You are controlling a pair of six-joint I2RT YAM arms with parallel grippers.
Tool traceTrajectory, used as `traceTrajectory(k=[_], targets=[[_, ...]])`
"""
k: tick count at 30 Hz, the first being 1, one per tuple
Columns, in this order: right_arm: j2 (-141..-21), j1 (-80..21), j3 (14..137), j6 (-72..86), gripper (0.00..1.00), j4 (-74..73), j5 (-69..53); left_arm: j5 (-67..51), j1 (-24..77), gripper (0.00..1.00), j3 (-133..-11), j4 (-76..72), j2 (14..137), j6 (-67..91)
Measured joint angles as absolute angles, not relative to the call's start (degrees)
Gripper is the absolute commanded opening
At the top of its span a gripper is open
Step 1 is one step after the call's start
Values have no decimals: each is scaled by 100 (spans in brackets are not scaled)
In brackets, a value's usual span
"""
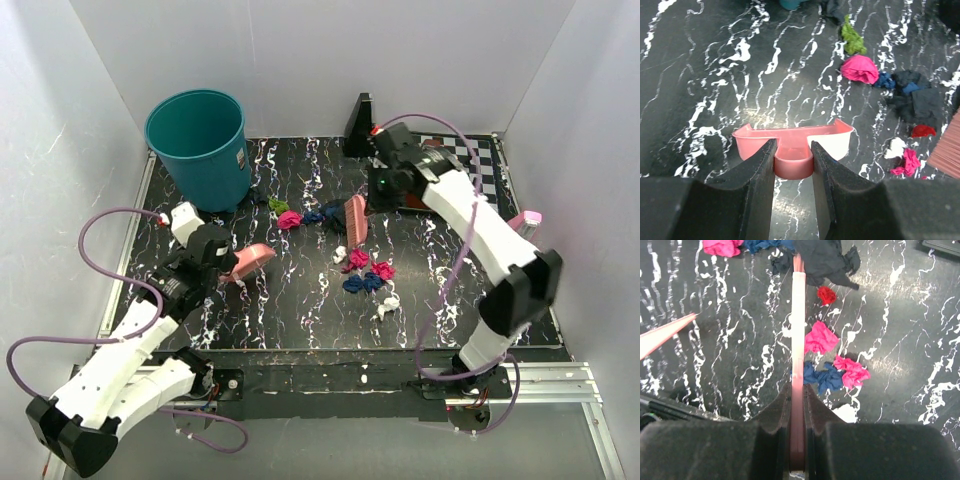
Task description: Sweep away the paper scraps from the table
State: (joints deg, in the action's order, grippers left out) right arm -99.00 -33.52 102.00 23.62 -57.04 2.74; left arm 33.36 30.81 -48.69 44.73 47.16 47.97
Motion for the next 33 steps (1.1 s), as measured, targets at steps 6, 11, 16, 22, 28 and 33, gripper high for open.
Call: traceTrajectory(k=[6,11,16,22,28,33], targets=[[-8735,-3192,9343,2386,1,-5221,-239,3358,3485,25,-4842,3815,5061,4617],[-8333,-3109,8637,2405,1,-4812,-709,3603,4174,27,-4403,3055,5269,4447],[-8125,-2919,8180,2495,1,-4552,-1166,3597,4722,35,-3684,2447,5260,4198],[-7977,-2814,8134,2543,1,-4329,-1492,3291,4759,94,-3293,2276,5089,4010],[-7756,-2786,7878,2578,1,-4169,-1699,2803,4759,96,-3124,2252,5024,3787],[-7695,-2770,7776,2571,1,-4141,-1796,2563,4766,93,-3183,2394,5164,3540]])
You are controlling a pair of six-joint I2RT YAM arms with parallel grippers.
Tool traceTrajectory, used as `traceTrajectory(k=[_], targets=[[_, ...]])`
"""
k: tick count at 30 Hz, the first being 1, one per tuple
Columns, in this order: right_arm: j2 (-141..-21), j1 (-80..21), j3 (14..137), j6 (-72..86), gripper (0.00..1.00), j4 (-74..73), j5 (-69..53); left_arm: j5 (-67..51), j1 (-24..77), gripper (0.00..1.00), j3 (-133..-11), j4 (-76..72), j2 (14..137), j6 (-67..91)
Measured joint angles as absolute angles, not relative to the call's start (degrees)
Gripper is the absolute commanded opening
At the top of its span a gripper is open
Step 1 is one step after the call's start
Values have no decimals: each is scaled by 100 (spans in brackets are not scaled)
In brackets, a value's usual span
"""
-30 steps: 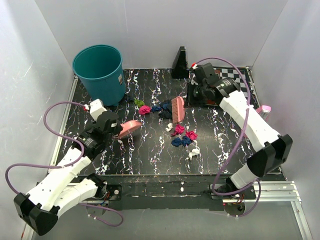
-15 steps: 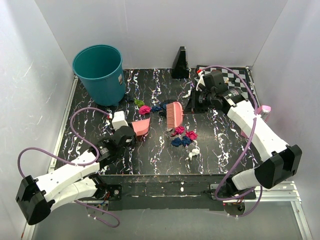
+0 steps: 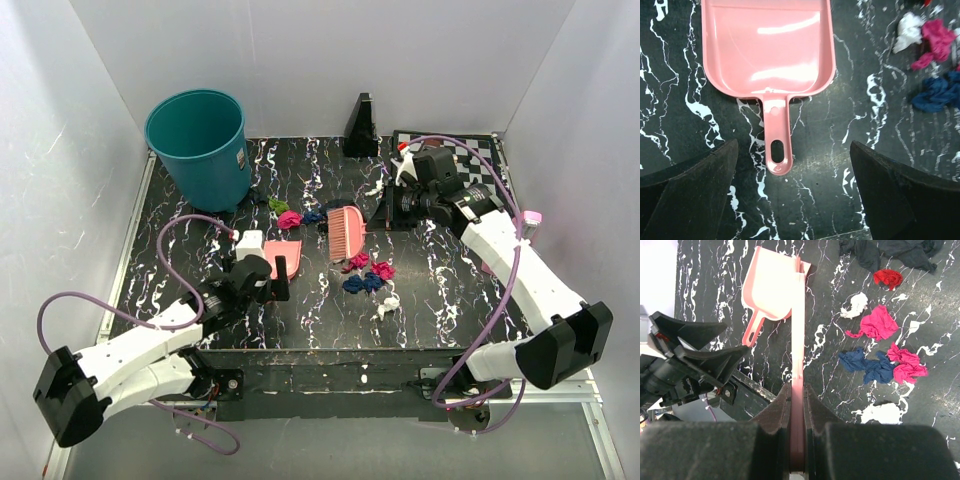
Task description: Sweep away the paper scraps from the table
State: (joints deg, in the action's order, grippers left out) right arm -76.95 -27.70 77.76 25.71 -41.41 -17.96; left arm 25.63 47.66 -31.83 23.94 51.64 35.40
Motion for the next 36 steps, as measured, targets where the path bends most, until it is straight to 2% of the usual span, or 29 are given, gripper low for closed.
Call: traceTrajectory(k=[6,7,17,22,25,27,29,31,36], targets=[[-7494,-2746,7636,2528,1,-4132,-1855,2438,4766,92,-3339,2515,5782,3489],[-7452,-2740,7603,2521,1,-4134,-1863,2414,4770,98,-3297,2473,5800,3492],[-7070,-2727,7400,2335,1,-4202,-1981,2436,4779,97,-2888,1844,5835,3465],[-6866,-2700,7400,2263,1,-4198,-2088,2751,4864,83,-2888,1747,6366,3610],[-6803,-2698,7397,2244,1,-4193,-2154,2958,4912,81,-2897,1761,6569,3669],[-6792,-2696,7395,2231,1,-4193,-2213,3103,4930,74,-2947,1800,6692,3732],[-6792,-2696,7378,2224,1,-4187,-2276,3260,4934,62,-3065,1868,6851,3826],[-6790,-2696,7343,2211,1,-4189,-2314,3376,4936,56,-3179,1918,7002,3885],[-6790,-2687,7325,2163,1,-4200,-2388,3498,4936,54,-3350,1929,7297,3903]])
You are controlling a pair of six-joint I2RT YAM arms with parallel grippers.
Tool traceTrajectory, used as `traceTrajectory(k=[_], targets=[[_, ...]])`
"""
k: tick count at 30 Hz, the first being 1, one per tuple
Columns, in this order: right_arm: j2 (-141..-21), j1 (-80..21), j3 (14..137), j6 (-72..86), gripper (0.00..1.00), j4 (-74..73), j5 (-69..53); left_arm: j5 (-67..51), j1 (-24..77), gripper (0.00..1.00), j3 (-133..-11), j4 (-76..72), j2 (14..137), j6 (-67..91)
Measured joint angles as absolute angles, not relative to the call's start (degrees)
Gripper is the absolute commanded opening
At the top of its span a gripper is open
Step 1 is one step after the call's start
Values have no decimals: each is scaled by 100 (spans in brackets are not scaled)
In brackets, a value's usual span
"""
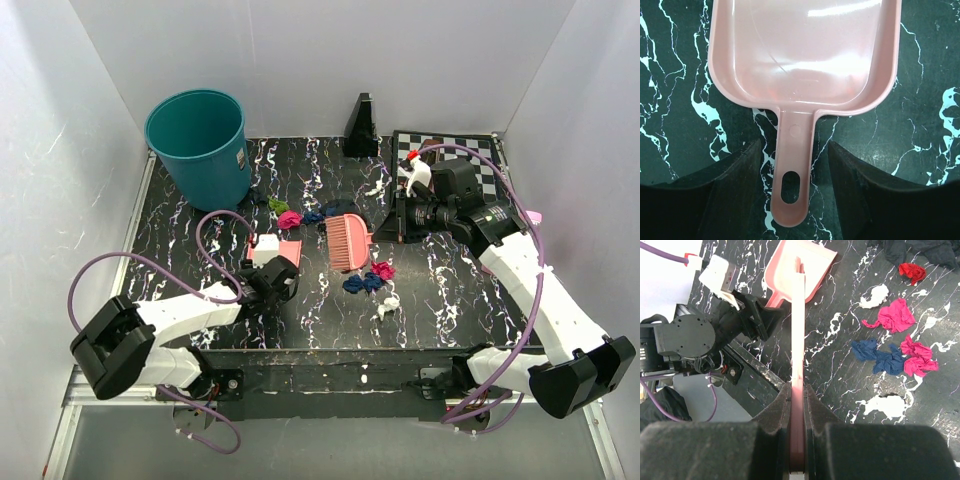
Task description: Sweep away the paper scraps from the table
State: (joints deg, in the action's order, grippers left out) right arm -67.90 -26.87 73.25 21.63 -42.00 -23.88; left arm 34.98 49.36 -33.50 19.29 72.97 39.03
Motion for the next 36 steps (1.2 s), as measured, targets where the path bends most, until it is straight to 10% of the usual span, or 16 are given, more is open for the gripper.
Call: traceTrajectory(k=[7,13,26,36], targets=[[-6790,-2663,7325,2080,1,-4202,-2440,3544,4936,41,-3387,1935,7448,3903],[-6790,-2659,7325,2078,1,-4202,-2464,3562,4936,10,-3450,1997,7456,3892],[-7011,-2637,7181,2646,1,-3625,-2416,3747,4936,9,-4871,3898,6525,4117],[-9303,-3046,8331,4189,1,-2779,-2023,4731,4842,6,-5808,5325,5048,4268]])
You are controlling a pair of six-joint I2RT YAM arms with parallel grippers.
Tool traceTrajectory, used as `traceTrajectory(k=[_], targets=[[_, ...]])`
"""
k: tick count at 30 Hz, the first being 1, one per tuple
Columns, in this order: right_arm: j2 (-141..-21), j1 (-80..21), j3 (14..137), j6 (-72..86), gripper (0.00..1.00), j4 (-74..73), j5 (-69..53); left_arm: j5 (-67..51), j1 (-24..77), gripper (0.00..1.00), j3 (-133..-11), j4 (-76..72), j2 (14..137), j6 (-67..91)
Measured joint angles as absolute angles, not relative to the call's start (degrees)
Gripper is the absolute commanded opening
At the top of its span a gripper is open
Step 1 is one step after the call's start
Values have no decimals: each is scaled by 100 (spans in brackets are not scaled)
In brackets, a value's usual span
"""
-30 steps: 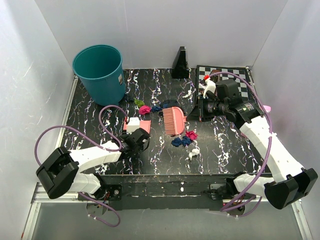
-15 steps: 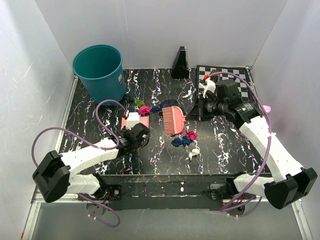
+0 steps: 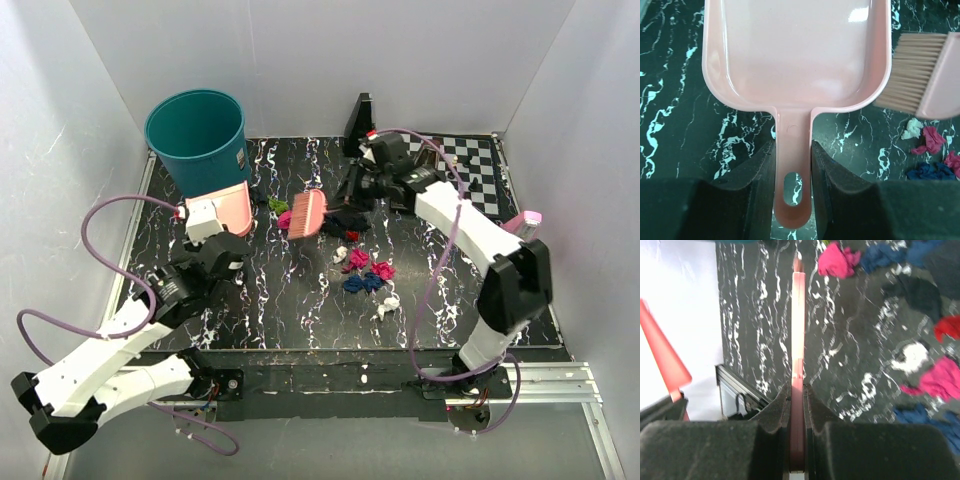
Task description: Sweep away the paper scraps from the table
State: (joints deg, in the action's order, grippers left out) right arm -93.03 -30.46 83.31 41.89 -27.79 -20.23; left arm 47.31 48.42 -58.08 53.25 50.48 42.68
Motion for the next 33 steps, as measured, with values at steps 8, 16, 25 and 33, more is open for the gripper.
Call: traceTrajectory(k=[8,16,25,33], targets=[[-11083,-3391,9889,5129,1,-2296,-1909,5063,4810,0,-5782,5559,4622,4329],[-12722,-3400,11118,5769,1,-1170,-2005,5164,4810,0,-5662,5463,4211,4320],[-14116,-3400,12226,6239,1,-908,-1761,4998,4810,0,-5583,5225,4136,4147],[-13430,-3350,11157,6772,1,-1623,-1197,4683,4810,0,-5360,5026,3791,3957]])
